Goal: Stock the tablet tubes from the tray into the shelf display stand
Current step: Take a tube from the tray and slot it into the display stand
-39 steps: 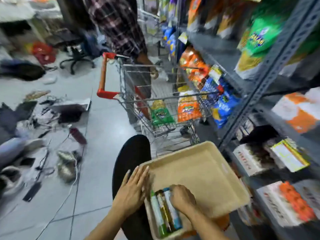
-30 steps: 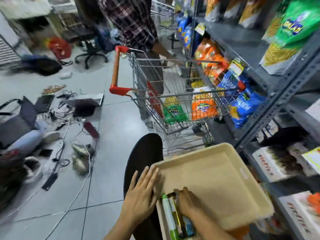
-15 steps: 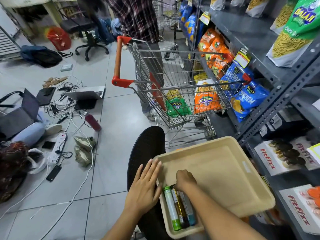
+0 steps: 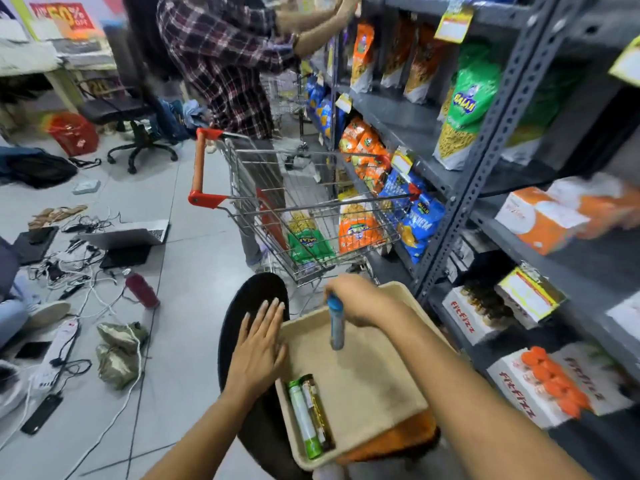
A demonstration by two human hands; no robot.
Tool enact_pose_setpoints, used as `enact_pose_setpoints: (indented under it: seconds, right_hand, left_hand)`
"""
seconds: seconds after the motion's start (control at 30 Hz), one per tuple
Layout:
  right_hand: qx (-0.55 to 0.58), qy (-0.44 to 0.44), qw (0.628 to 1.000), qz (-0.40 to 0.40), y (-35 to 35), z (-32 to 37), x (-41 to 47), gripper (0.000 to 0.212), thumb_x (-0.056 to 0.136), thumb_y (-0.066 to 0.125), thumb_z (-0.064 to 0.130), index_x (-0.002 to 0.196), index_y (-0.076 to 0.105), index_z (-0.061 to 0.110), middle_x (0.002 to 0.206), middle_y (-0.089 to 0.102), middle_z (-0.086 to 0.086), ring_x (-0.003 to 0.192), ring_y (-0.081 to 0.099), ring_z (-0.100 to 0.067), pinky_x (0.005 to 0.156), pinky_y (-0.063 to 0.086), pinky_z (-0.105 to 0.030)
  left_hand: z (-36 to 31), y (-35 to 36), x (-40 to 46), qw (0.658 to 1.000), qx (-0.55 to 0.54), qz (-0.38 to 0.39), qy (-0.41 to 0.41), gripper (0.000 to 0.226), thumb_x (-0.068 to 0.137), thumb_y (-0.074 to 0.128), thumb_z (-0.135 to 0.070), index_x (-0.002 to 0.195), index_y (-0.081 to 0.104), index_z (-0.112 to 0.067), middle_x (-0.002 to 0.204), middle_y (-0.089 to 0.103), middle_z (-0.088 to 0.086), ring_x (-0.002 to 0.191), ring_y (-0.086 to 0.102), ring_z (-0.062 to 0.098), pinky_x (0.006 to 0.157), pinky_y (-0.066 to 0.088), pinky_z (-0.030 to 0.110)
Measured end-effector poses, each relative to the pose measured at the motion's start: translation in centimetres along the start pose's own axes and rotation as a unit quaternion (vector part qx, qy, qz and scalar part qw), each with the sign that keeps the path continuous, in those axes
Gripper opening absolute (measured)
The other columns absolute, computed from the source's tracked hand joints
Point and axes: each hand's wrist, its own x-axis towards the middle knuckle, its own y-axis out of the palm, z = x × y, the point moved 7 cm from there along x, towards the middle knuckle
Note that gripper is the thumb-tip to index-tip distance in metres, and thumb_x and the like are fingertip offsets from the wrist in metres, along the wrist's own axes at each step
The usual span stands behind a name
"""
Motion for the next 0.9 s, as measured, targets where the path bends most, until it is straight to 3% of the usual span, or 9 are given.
enact_pose_setpoints:
  seconds: [0.07, 0.13, 0.27, 0.43, 0.53, 0.67, 0.8, 0.9]
  right_hand:
    - [-0.003, -0.017, 0.999, -0.047, -4.8, 0.5, -3.5, 0.035, 0.082, 0.064, 0.000, 0.113, 0.061, 0.015, 0.123, 0.059, -0.012, 0.114, 0.055, -0.030, 0.085, 0.045, -0.032]
    - [-0.006, -0.024, 0.992, -0.125, -10.2, 0.6, -7.4, 0.024, 0.081, 0.070, 0.012, 0.102, 0.062, 0.015, 0.111, 0.063, -0.009, 0.108, 0.057, -0.027, 0.078, 0.042, -0.031]
    - [-0.060, -0.007, 0.959, -0.276, -20.3, 0.1, -16.4, 0.009, 0.085, 0.067, 0.025, 0.086, 0.060, 0.019, 0.099, 0.069, -0.006, 0.099, 0.060, -0.027, 0.079, 0.045, -0.036]
    - [-0.136, 0.084, 0.912, -0.379, -30.9, -1.9, -30.7, 0.019, 0.086, 0.064, 0.029, 0.103, 0.060, 0.021, 0.111, 0.065, -0.007, 0.105, 0.057, -0.027, 0.082, 0.041, -0.032]
    - [-0.192, 0.155, 0.882, -0.401, -35.0, -2.9, -39.6, 0.018, 0.087, 0.063, 0.027, 0.104, 0.063, 0.020, 0.109, 0.065, -0.005, 0.106, 0.057, -0.024, 0.080, 0.038, -0.028]
    - [-0.205, 0.264, 0.857, -0.393, -37.5, -5.1, -50.2, 0.017, 0.087, 0.064, 0.025, 0.103, 0.067, 0.020, 0.088, 0.057, 0.002, 0.085, 0.055, -0.015, 0.075, 0.037, -0.021]
    - [-0.212, 0.379, 0.816, -0.382, -38.6, -7.7, -60.6, 0.020, 0.087, 0.066, 0.025, 0.106, 0.067, 0.019, 0.086, 0.056, 0.004, 0.083, 0.053, -0.014, 0.077, 0.042, -0.026]
    - [-0.192, 0.453, 0.792, -0.361, -38.4, -9.9, -67.3, 0.017, 0.087, 0.065, 0.018, 0.103, 0.069, 0.017, 0.082, 0.061, 0.003, 0.080, 0.057, -0.016, 0.080, 0.049, -0.031]
  left_hand:
    - [-2.7, -2.1, 2.4, 0.999, -0.008, -0.032, 0.024, 0.065, 0.089, 0.034, -0.036, 0.150, 0.027, -0.012, 0.156, 0.025, 0.005, 0.144, 0.016, 0.018, 0.115, 0.009, 0.044]
    - [-6.1, -4.5, 5.2, 0.996, -0.027, -0.068, 0.057, 0.064, 0.091, 0.034, -0.037, 0.150, 0.025, -0.013, 0.156, 0.024, 0.004, 0.144, 0.015, 0.018, 0.115, 0.006, 0.041]
    - [-15.1, -9.4, 10.3, 0.978, -0.075, -0.132, 0.140, 0.062, 0.091, 0.035, -0.036, 0.149, 0.030, -0.012, 0.155, 0.024, 0.003, 0.143, 0.020, 0.021, 0.115, 0.006, 0.041]
    - [-30.9, -16.2, 14.8, 0.932, -0.144, -0.198, 0.268, 0.063, 0.088, 0.040, -0.036, 0.147, 0.034, -0.012, 0.153, 0.027, 0.000, 0.141, 0.025, 0.019, 0.113, 0.011, 0.039]
    - [-41.9, -19.7, 14.6, 0.890, -0.179, -0.222, 0.355, 0.064, 0.088, 0.040, -0.035, 0.148, 0.032, -0.012, 0.155, 0.025, 0.002, 0.143, 0.022, 0.018, 0.114, 0.012, 0.040]
    - [-55.0, -23.1, 11.3, 0.837, -0.224, -0.243, 0.435, 0.065, 0.089, 0.041, -0.035, 0.148, 0.031, -0.011, 0.156, 0.022, 0.001, 0.144, 0.017, 0.017, 0.114, 0.012, 0.044]
    - [-66.3, -25.3, 5.8, 0.772, -0.276, -0.227, 0.525, 0.063, 0.091, 0.040, -0.034, 0.149, 0.027, -0.013, 0.156, 0.024, 0.002, 0.144, 0.019, 0.018, 0.114, 0.011, 0.043]
    - [-72.7, -26.0, 2.0, 0.743, -0.296, -0.206, 0.564, 0.060, 0.093, 0.039, -0.037, 0.149, 0.029, -0.016, 0.155, 0.024, -0.001, 0.143, 0.021, 0.016, 0.114, 0.010, 0.037]
